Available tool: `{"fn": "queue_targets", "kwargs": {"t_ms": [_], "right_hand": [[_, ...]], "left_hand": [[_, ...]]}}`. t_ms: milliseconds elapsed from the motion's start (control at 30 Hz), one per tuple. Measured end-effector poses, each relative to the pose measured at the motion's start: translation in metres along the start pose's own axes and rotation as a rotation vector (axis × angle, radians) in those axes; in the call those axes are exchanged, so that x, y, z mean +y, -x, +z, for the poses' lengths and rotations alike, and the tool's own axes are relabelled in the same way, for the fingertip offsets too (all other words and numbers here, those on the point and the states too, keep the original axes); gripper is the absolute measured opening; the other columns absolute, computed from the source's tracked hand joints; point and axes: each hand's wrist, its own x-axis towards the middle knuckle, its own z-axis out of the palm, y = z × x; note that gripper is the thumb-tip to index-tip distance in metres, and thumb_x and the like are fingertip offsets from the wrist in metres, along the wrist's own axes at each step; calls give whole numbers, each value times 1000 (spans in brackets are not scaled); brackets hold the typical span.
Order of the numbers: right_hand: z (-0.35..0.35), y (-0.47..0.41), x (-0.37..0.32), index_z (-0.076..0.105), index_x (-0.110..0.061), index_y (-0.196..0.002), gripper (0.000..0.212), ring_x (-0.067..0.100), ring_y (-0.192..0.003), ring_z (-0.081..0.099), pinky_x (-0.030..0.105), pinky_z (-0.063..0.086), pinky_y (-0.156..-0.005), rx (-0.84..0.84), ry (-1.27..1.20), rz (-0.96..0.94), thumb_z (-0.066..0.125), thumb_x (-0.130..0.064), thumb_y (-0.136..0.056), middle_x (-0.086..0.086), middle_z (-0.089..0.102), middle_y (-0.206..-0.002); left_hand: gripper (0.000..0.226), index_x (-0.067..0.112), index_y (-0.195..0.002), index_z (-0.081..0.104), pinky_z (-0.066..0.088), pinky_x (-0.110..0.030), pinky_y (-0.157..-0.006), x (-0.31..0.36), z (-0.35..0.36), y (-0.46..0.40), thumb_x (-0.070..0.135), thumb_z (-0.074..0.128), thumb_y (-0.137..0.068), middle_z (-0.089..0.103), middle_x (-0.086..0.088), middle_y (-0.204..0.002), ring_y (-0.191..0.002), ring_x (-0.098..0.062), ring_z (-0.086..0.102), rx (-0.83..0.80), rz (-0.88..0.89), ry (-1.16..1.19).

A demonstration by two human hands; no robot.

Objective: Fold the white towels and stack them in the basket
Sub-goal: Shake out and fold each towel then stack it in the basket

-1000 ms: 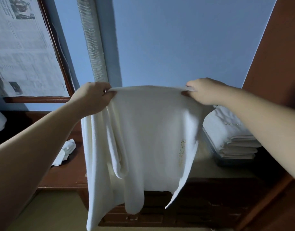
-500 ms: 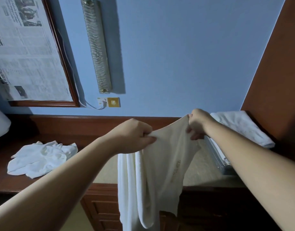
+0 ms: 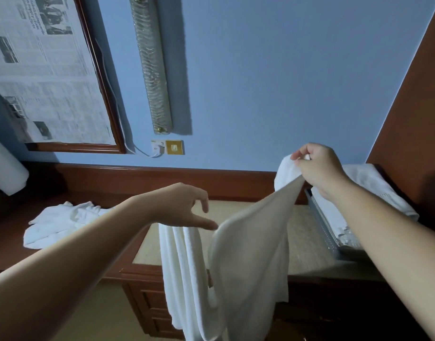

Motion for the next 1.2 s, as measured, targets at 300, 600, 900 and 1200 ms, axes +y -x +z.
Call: {"fn": "queue_targets", "kwargs": {"t_ms": [300,600,900,1200], "right_hand": [[0,6,6,83,-28,-82,55,17,-120,60,30,47,-102,-178,45,37,39,4,-87,-3,74,-117],[36,60,-25,75,-40,-106,62,-7,-110,60,22,48,-96,-621,163,-247,84,-78,-58,-25,66,-116],[58,77,-18,79,-37,-92,19,-6,-101,60,19,44,-87,-703,132,-244,66,-22,-93,-23,65,-108],[7,16,32,64,-20,-111,31,26,-108,62,39,55,-85,-513,1014,-378,60,-7,-83,2,57,-112]], "left_hand": [[30,29,-74,59,42,-22,-59,-25,-2,3,49,78,-88,59,10,-73,-65,-6,52,26,-58,-99],[14,35,-92,69,52,-33,-69,17,0,-11,49,73,-91,64,20,-83,-78,-5,59,554,243,14],[8,41,-99,71,48,-21,-70,17,10,-18,35,69,-93,66,30,-84,-84,5,62,495,87,137],[27,38,-105,68,54,-36,-74,-47,6,-18,23,49,-93,71,8,-95,-84,-20,63,564,-363,46]]}}
